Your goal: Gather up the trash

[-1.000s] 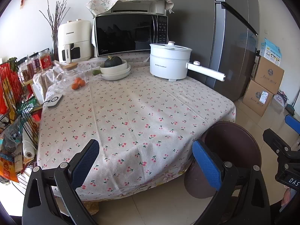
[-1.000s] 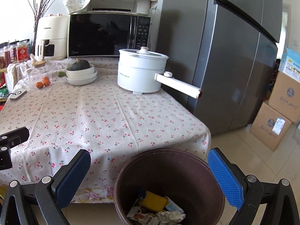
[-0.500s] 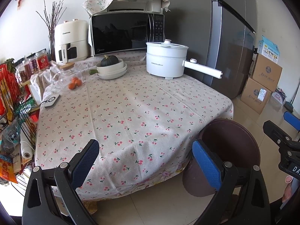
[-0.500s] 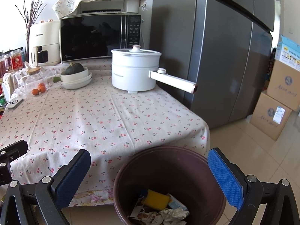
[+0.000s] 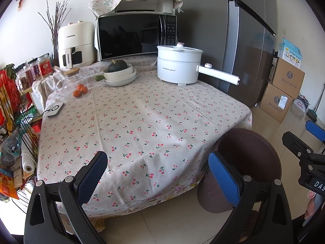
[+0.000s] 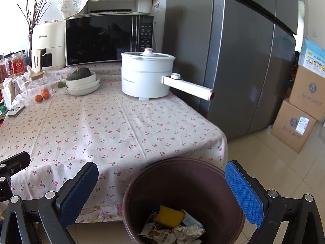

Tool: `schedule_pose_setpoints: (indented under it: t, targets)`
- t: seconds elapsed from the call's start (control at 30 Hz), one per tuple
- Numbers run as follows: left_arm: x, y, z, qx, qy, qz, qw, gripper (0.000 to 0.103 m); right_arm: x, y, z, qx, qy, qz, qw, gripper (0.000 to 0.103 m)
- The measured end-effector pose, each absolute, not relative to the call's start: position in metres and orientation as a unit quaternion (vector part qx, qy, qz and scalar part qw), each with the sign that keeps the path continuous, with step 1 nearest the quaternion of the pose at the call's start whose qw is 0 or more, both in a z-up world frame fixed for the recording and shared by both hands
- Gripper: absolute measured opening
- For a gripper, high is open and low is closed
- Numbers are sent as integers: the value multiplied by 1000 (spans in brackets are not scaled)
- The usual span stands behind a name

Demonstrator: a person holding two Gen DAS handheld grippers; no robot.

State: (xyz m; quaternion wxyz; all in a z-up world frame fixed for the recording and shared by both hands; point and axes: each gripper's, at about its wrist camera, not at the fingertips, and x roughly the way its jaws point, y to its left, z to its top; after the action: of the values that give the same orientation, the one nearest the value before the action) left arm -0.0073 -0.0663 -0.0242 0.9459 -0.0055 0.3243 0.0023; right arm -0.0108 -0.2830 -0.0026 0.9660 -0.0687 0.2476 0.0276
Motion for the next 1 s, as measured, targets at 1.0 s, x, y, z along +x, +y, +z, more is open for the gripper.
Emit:
schedule_pose_setpoints:
  t: [1.0]
  targets:
    - [-13,-71,-19,5,317,-5,948,101,-8,-284,-5,-71,252,26,965,102]
